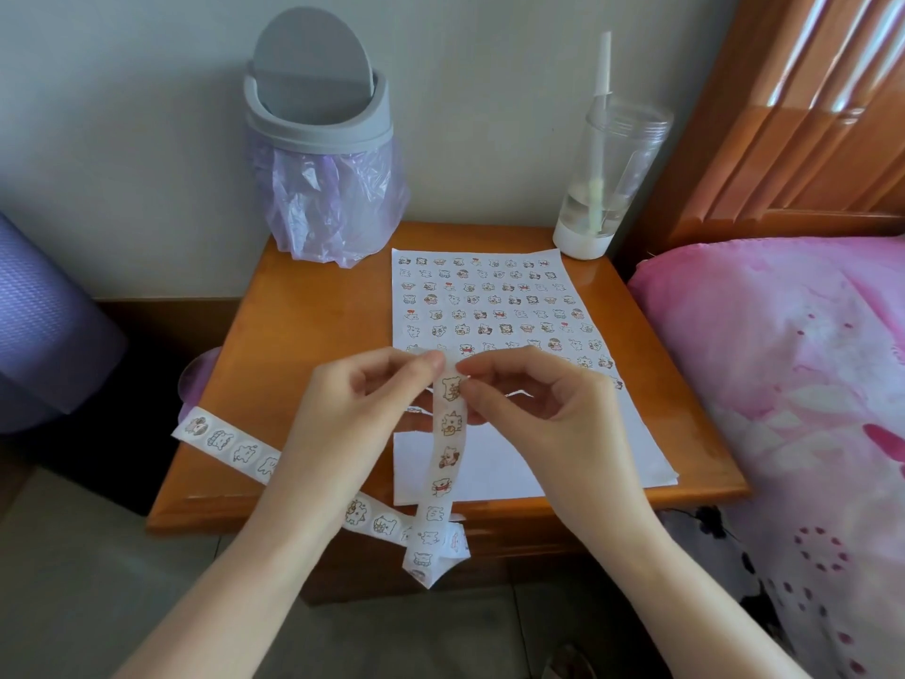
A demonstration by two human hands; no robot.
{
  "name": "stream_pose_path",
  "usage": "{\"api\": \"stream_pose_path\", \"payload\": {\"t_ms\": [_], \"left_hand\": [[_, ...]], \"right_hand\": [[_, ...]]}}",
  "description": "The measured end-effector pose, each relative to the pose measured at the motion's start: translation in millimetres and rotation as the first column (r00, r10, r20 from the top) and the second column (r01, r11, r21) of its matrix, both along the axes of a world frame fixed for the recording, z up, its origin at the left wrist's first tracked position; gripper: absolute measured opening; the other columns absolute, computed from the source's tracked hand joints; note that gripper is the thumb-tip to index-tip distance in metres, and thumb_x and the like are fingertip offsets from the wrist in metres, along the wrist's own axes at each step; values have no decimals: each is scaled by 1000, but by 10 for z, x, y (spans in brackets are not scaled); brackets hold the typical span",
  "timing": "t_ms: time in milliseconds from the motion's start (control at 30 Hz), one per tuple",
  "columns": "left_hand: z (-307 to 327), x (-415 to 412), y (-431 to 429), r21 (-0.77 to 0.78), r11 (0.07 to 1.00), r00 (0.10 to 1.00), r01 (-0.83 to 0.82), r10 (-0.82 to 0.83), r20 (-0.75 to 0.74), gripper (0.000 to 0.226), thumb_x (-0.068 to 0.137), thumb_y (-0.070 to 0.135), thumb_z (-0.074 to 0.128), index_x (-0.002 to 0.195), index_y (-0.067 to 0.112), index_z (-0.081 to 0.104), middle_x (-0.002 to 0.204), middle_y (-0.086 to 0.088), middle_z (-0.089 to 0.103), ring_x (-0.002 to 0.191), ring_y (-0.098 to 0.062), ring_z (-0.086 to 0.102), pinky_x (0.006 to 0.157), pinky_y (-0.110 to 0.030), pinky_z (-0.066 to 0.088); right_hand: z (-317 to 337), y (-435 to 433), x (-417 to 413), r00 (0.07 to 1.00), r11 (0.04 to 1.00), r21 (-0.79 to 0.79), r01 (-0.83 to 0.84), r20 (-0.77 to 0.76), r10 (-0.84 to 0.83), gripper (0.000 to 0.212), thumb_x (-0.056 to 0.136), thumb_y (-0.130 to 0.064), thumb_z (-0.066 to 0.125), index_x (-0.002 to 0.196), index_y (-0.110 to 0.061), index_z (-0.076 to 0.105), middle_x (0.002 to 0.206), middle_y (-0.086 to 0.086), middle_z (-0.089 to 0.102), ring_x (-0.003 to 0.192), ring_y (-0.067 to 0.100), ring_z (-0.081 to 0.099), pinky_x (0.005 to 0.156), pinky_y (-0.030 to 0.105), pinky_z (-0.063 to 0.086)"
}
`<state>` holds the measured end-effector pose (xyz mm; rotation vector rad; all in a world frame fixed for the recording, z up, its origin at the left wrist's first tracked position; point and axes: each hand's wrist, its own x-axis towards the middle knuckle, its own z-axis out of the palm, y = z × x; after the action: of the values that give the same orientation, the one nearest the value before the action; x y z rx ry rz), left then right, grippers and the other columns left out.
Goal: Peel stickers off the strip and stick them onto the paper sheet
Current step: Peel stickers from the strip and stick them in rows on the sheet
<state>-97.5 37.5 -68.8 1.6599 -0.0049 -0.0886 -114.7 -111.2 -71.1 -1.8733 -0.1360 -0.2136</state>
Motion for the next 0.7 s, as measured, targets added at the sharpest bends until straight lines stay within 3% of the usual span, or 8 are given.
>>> {"api": "stream_pose_path", "payload": {"t_ms": [367,700], "left_hand": [[-46,16,-7,61,998,996,-4,-1,86,14,82,29,62,77,22,73,74,12,74,75,-1,70,64,-6,50],[-32,13,-25,17,1000,999,4,-5,46,13,83,24,64,75,21,73,71,9,74,71,-2,70,60,-5,49]], "right_hand": [[-26,3,21,999,998,-63,5,35,-3,11,81,-14,69,88,-22,69,85,-8,71,78,9,67,71,21,56],[-65,-13,58,990,987,-156,35,143,-12,9,80,-13,70,87,-19,70,85,-8,69,81,6,64,69,16,55]]}}
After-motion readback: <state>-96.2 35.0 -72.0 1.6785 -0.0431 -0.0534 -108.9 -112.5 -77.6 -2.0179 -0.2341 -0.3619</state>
